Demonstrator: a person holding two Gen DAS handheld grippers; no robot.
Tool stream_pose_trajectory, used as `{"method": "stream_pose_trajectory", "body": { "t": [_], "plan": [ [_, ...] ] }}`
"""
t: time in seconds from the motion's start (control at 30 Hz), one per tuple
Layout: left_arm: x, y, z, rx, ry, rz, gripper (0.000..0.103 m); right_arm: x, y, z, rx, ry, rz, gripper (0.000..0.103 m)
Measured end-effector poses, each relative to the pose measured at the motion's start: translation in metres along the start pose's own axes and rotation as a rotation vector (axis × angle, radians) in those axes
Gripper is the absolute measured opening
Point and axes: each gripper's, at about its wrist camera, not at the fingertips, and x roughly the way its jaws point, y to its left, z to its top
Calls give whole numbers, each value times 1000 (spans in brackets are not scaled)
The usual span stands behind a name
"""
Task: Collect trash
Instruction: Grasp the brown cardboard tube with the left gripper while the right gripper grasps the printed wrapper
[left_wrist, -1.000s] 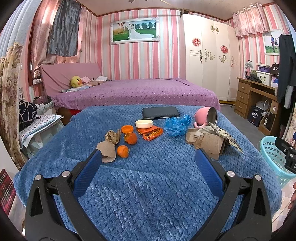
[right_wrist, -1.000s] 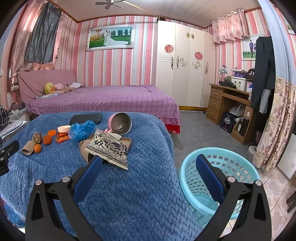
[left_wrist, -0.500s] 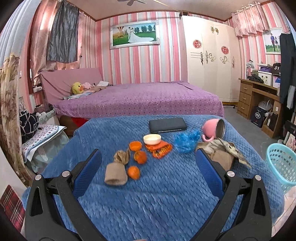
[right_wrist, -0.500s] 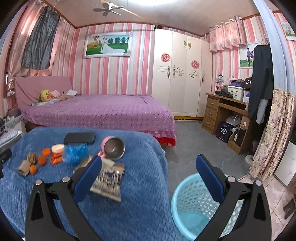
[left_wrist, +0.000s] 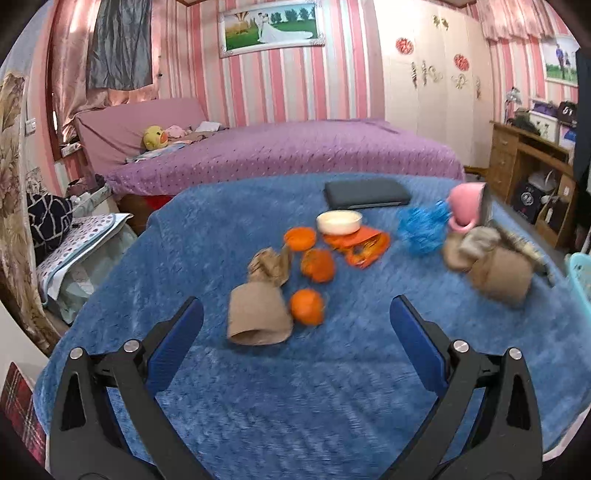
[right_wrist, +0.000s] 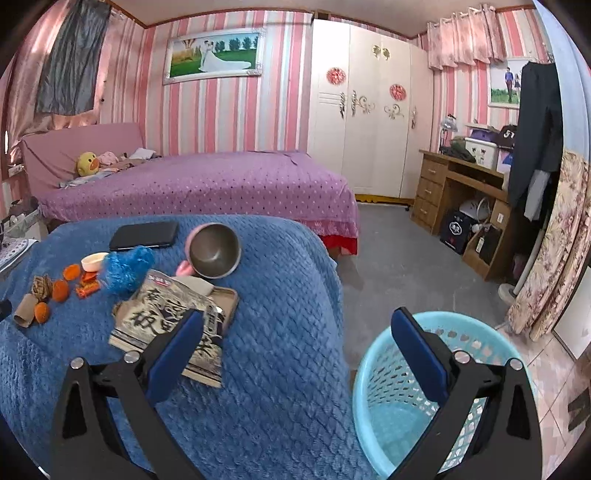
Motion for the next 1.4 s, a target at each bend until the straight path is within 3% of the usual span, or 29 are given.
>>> {"method": "stream_pose_trajectory", "body": {
  "t": [0.27, 0.43, 0.57, 0.63, 0.7, 0.77, 0.8, 0.83, 1.03, 1.17, 1.4],
  "plan": [
    [29, 20, -5, -30, 33, 41, 97, 13, -10, -10, 8, 70, -66, 99],
    [49, 32, -3, -80, 79, 40, 97, 16, -17, -12, 32, 95, -41, 99],
    [70, 38, -6, -104, 154, 14, 86, 17, -14, -13, 22, 96, -29, 99],
    [78, 39, -8, -109, 182, -5, 75, 19, -11, -14, 14, 100, -22, 99],
    [82, 41, -10, -119, 202, -42, 54, 21, -8, -16, 3, 107, -16, 99],
    [81, 39, -11, -115, 207, -53, 49, 23, -3, -18, -12, 120, -8, 99],
    [79, 38, -11, -107, 198, -50, 39, 23, 0, -20, -21, 124, -2, 99],
    [77, 36, -10, -94, 192, -50, 38, 22, 1, -21, -27, 126, 2, 99],
    [47, 41, -9, -88, 123, -17, 37, 13, 16, -26, -72, 111, 42, 99],
    [25, 37, -5, -64, 54, 51, 37, 14, 29, -32, -105, 124, 71, 99],
    [11, 26, 4, -70, 13, 37, 37, 23, 54, -36, -165, 152, 87, 99]
  ]
}}
